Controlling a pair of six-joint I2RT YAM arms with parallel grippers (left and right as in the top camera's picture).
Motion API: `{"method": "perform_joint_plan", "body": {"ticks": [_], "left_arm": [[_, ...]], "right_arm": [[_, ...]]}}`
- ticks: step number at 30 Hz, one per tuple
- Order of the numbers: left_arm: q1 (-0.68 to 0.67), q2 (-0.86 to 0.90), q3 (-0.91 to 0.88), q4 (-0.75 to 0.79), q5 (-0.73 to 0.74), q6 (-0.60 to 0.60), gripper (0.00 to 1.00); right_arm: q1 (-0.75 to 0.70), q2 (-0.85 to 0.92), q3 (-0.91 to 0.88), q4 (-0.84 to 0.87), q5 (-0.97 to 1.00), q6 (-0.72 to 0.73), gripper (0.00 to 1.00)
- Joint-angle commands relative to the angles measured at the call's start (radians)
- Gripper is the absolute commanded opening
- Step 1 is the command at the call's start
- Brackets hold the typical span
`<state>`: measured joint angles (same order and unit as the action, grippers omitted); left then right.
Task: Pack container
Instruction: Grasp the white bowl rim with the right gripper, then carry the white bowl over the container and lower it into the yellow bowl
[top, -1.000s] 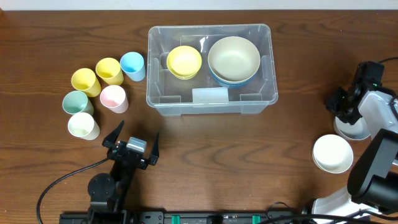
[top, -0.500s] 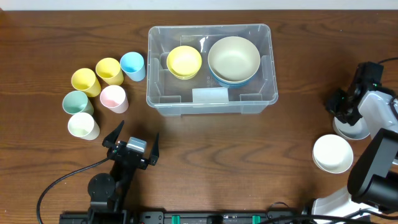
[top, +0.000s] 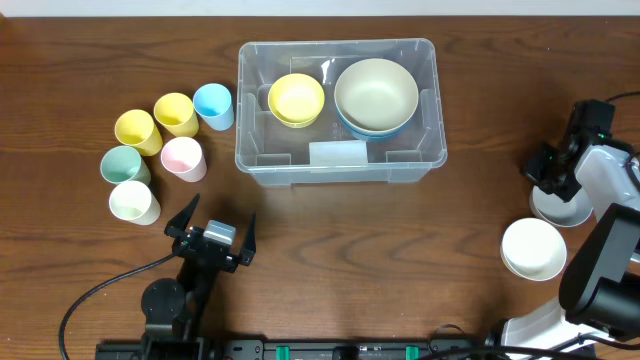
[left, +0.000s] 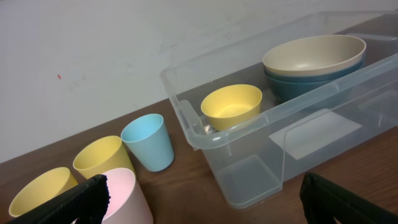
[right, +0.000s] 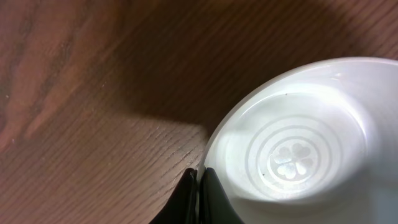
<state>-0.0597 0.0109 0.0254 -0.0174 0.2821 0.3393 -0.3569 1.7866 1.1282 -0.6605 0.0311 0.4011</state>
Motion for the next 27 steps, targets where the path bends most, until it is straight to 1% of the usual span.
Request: {"method": "perform_joint_plan", "body": {"ticks": [1, 4, 7, 9, 12, 14, 16, 18, 21, 24, 27], "left_arm": [[0.005, -0.006, -0.021, -0.030, 0.010, -0.008, 0.98], [0.005, -0.006, -0.021, -0.030, 0.010, -0.008, 0.98], [0.005, -0.006, -0.021, -0.030, 0.010, -0.008, 0.98], [0.005, -0.006, -0.021, -0.030, 0.010, -0.008, 0.98], [0.005, -0.006, -0.021, -0.030, 0.010, -0.008, 0.98], [0.005, -0.006, -0.021, -0.030, 0.010, -0.008, 0.98], [0.005, -0.006, -0.021, -0.030, 0.010, -0.008, 0.98], [0.005, -0.006, -0.021, -0.030, 0.010, -0.008, 0.98], [0.005, -0.006, -0.021, -0.030, 0.010, -0.008, 0.98], [0.005, -0.006, -0.021, -0.030, 0.010, -0.008, 0.98], [0.005, -0.006, -0.021, -0.030, 0.010, -0.008, 0.98]], "right_arm": [[0.008, 0.005, 0.061, -0.015, -0.078, -0.020, 0.01], [0.018, -0.009, 0.204, -0.114, -0.120, -0.073, 0.01], [0.047, -0.029, 0.389, -0.236, -0.180, -0.149, 0.01], [0.089, -0.048, 0.541, -0.321, -0.259, -0.221, 0.01], [0.198, -0.082, 0.765, -0.424, -0.306, -0.276, 0.01], [0.290, -0.098, 0.870, -0.440, -0.305, -0.296, 0.01], [0.420, -0.108, 0.954, -0.422, -0.305, -0.303, 0.01], [0.555, -0.109, 0.988, -0.376, -0.287, -0.332, 0.01], [0.755, -0.091, 0.986, -0.293, -0.182, -0.354, 0.01], [0.916, -0.032, 0.986, -0.245, -0.102, -0.386, 0.01], [1.032, 0.064, 0.986, -0.203, -0.040, -0.418, 0.01]]}}
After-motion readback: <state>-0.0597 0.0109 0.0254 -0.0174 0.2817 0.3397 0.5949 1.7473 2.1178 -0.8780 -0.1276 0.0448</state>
